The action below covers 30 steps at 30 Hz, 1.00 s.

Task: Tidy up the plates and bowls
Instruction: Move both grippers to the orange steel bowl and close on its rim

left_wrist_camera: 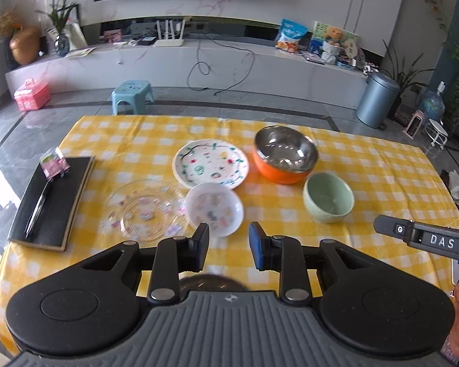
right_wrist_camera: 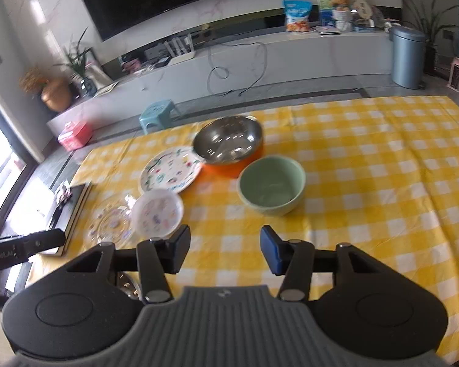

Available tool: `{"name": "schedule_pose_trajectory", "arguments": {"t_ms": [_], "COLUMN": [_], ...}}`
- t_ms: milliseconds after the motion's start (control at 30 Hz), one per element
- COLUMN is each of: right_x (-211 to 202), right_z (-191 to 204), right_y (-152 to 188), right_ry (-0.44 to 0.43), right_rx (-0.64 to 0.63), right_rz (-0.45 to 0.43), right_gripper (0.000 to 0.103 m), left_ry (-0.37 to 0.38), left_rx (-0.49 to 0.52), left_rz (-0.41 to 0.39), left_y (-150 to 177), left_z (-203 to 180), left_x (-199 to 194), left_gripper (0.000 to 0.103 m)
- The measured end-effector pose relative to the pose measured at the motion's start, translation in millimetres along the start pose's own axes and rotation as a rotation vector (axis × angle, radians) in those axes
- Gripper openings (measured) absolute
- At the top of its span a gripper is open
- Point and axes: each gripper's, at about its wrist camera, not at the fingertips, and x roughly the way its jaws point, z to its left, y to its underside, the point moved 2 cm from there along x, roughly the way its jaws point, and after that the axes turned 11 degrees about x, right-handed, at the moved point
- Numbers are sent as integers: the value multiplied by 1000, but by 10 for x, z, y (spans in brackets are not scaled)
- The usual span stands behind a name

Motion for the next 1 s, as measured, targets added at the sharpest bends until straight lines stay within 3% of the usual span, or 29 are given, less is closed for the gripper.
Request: {"name": "schedule_pose_trajectory", "arguments": {"t_ms": [100,433,733,900,1000], "right_x": [39,299,824,1142,1299], "right_z": [-101,-200,-129,-196,-371], "right_y": [-179,-742,-1122,-1103,-1092], "right_ry": [13,62,89,94,112], "right_rx": [50,156,209,146,172], "right_rz": [-27,-122,-99,-68,-39], "right_gripper": [59,70,71,69,66], "left_ry": [8,45,73,113,118], "left_rx": [33,72,12,3,1], "left_rz": [-15,-33,-27,-24,-10], "left_y": [-165,-711,-1017,-1049,-1046], "left_z": [-134,-335,-301,-310,-356], "left_x": [93,531,1014,1287,1493], "left_gripper": [43,62,67,67,66]}}
